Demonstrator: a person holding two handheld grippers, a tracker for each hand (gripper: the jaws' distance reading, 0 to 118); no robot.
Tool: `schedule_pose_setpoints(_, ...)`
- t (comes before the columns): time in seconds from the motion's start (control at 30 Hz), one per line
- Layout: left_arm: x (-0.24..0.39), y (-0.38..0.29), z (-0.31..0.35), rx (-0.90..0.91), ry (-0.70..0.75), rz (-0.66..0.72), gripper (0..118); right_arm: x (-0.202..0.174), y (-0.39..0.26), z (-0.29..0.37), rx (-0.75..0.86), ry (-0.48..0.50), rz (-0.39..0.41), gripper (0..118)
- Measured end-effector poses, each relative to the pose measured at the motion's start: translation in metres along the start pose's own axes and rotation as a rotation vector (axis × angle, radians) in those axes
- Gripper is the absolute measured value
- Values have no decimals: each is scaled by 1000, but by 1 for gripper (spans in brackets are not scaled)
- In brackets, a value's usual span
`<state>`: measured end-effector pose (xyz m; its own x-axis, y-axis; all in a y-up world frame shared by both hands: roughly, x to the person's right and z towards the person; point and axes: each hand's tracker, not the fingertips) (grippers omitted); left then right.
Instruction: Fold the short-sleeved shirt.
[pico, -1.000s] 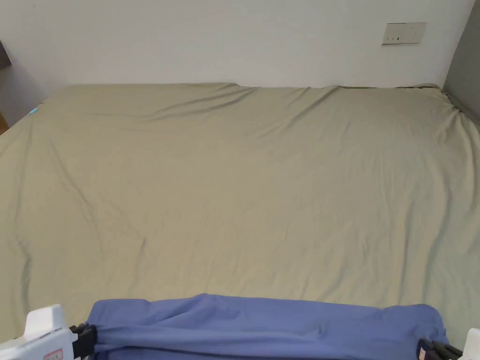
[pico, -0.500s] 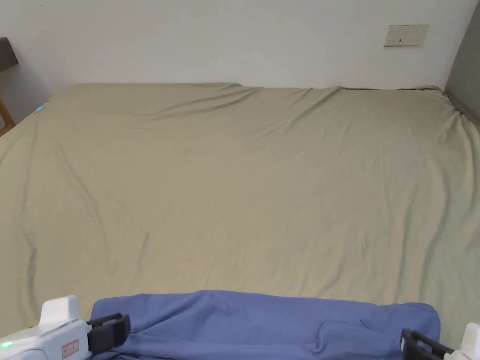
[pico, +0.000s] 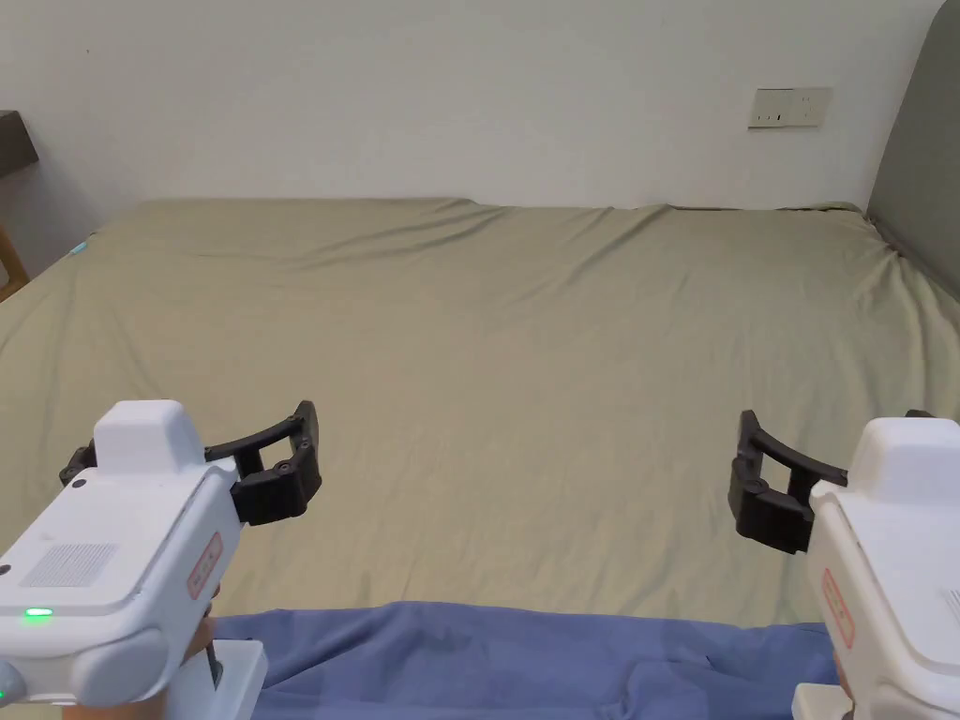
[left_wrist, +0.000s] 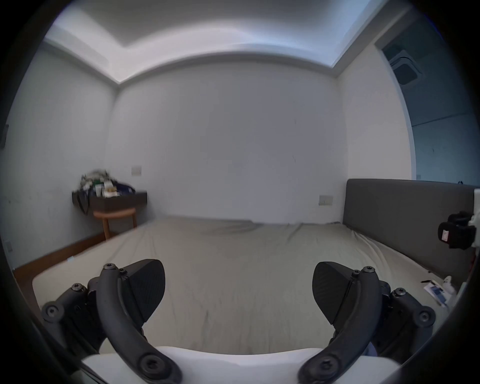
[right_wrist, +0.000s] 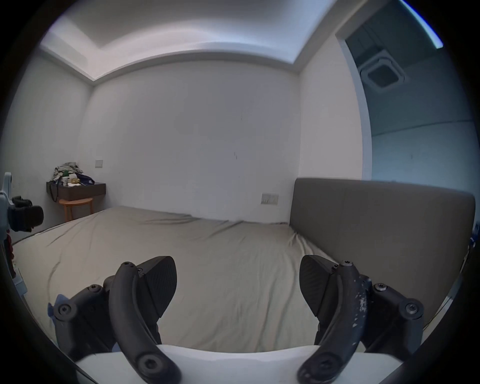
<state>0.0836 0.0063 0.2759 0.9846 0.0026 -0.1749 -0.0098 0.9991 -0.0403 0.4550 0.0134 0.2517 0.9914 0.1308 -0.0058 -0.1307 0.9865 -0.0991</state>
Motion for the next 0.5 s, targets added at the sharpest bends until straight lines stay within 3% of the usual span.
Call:
schedule_pose_setpoints(0.1, 12, -1, 2, 81, 46, -18, 106, -7, 4, 0, 25, -21, 9, 100)
schedule_pose_setpoints(0.17, 15, -3, 3, 103, 43, -20, 81, -10, 6, 1, 25, -27, 20, 97)
schedule_pose_setpoints(0.2, 17, -4, 3, 102, 39, -23, 62, -11, 6, 1, 29, -22, 19, 90)
schedule_pose_setpoints(0.23, 19, -5, 3, 100, 39, -28, 30, -11, 6, 0, 34, -18, 18, 70)
schedule_pose_setpoints(0.27, 20, -5, 2, 94, 37, -41, 7, -12, 6, -1, 37, -15, 17, 42)
schedule_pose_setpoints(0.3, 22, -6, -1, 77, 35, -60, 0, -14, 7, -2, 31, -22, 22, 13)
schedule_pose_setpoints(0.33, 22, -6, -1, 72, 32, -67, 0, -15, 7, -4, 31, -22, 35, 3)
schedule_pose_setpoints(0.5, 14, -8, -8, 2, -1, -83, 0, -16, 6, -11, 30, -20, 18, 2)
